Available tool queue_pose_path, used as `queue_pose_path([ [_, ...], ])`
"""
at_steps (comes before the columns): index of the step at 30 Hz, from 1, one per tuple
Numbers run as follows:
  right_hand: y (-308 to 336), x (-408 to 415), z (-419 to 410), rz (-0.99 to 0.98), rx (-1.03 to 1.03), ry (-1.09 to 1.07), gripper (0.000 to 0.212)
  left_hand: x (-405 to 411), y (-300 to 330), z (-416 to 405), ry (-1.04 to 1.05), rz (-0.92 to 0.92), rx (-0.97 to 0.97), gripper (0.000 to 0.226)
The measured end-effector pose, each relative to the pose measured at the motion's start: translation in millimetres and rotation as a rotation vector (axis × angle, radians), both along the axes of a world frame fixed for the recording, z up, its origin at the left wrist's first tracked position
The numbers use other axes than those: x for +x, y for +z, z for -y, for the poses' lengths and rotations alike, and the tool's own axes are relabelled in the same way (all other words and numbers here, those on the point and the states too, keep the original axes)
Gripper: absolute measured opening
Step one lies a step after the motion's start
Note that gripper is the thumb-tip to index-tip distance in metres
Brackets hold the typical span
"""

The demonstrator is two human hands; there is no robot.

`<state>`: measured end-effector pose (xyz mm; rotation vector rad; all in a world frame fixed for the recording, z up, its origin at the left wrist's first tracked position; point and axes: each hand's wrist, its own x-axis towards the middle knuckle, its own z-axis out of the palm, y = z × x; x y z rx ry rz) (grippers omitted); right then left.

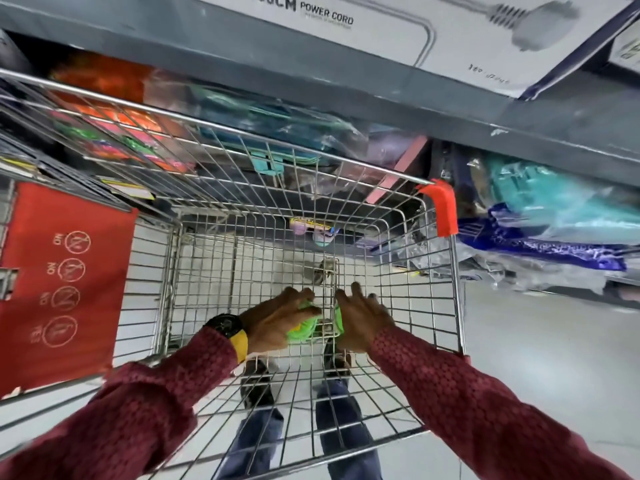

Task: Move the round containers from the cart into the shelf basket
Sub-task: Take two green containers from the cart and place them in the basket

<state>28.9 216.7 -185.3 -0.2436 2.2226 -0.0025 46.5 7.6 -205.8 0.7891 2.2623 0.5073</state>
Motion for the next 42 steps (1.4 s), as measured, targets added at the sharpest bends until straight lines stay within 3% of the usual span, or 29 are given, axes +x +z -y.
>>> queue_pose_path([
  [5,79.6,-35.7,8.8,-0.221,-0.128,-0.102,0.090,-32.2,56.0,14.9,0.295,-0.155,0.071,0.097],
  [10,183.8,-67.4,17.5,-0.569,-0.231,-0.116,0.089,-73.0,161.6,30.9,0.549,-0.350,0.142,0.095],
  [14,283.5,-78.7,22.2,-0.810,-0.259,-0.098,0.091,-99.7,272.7,40.0,0.589,-0.635,0.227,0.088],
  [18,384.8,-76.8,25.4,-0.967,-0.317,-0.083,0.086,-105.3,383.5,36.3,0.566,-0.772,0.312,0.084],
  [23,514.5,-74.2,16.4,-1.321,-0.360,-0.090,0.077,-106.1,526.1,14.7,0.559,-0.972,0.411,0.079],
  [24,594.5,-71.0,-2.7,-1.497,-0.386,-0.114,0.074,-111.2,608.6,-1.9,0.531,-1.140,0.460,0.078],
  [27,653.2,-66.7,-18.1,-1.574,-0.459,-0.109,0.073,-102.9,676.9,-15.9,0.486,-1.192,0.501,0.074],
  [30,655.0,-63.6,-23.9,-1.538,-0.473,-0.111,0.074,-99.7,684.3,-18.4,0.493,-1.170,0.496,0.072],
  [35,691.1,-77.5,-51.9,-1.678,-0.491,-0.167,0.074,-136.3,730.5,-40.9,0.539,-1.170,0.587,0.070],
  [42,718.1,-113.8,-94.6,-1.727,-0.479,-0.235,0.079,-241.5,765.2,-103.9,0.664,-0.948,0.704,0.071],
])
